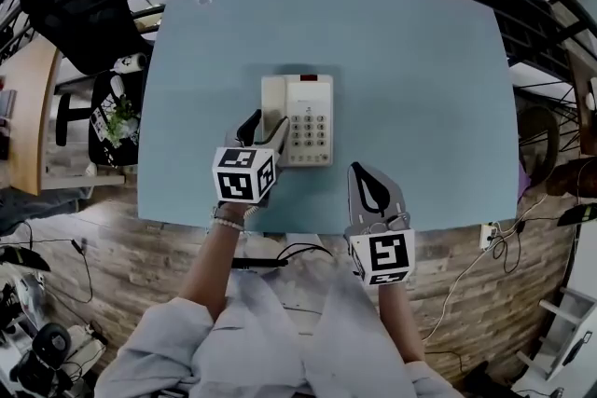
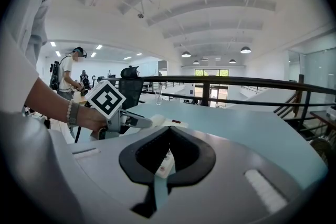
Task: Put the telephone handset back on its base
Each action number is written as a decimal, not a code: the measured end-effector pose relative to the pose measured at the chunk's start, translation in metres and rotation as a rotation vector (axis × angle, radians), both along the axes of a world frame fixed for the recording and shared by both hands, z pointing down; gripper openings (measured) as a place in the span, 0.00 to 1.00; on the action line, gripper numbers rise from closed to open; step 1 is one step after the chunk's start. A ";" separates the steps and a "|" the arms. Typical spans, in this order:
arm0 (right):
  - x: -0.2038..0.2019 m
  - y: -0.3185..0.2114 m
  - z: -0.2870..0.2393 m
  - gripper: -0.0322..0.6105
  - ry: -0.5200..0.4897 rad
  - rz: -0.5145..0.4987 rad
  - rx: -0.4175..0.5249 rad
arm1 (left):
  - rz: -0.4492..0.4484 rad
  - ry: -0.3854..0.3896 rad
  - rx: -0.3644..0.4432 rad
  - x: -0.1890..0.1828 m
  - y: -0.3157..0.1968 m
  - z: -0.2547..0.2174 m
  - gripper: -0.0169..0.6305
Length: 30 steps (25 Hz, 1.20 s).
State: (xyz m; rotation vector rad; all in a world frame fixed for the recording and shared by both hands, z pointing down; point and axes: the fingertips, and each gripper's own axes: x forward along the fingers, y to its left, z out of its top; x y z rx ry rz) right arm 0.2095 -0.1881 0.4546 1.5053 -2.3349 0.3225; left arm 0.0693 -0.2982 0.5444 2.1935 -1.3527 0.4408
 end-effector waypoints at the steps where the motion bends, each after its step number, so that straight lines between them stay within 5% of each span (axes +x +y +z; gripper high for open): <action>1: -0.003 0.001 -0.001 0.05 0.000 -0.001 0.002 | 0.020 -0.001 0.024 -0.001 0.002 -0.007 0.37; 6: -0.015 0.005 -0.010 0.05 0.008 0.002 0.024 | 0.110 0.034 0.166 -0.005 0.013 -0.049 0.35; 15: -0.042 0.019 -0.041 0.05 -0.001 0.012 0.096 | 0.144 0.060 0.356 -0.039 0.037 -0.121 0.04; 21: -0.057 0.028 -0.069 0.05 0.007 0.010 0.151 | 0.239 0.021 0.467 -0.045 0.064 -0.162 0.03; 30: -0.073 0.041 -0.084 0.05 0.025 0.014 0.178 | 0.237 0.008 0.531 -0.073 0.099 -0.189 0.03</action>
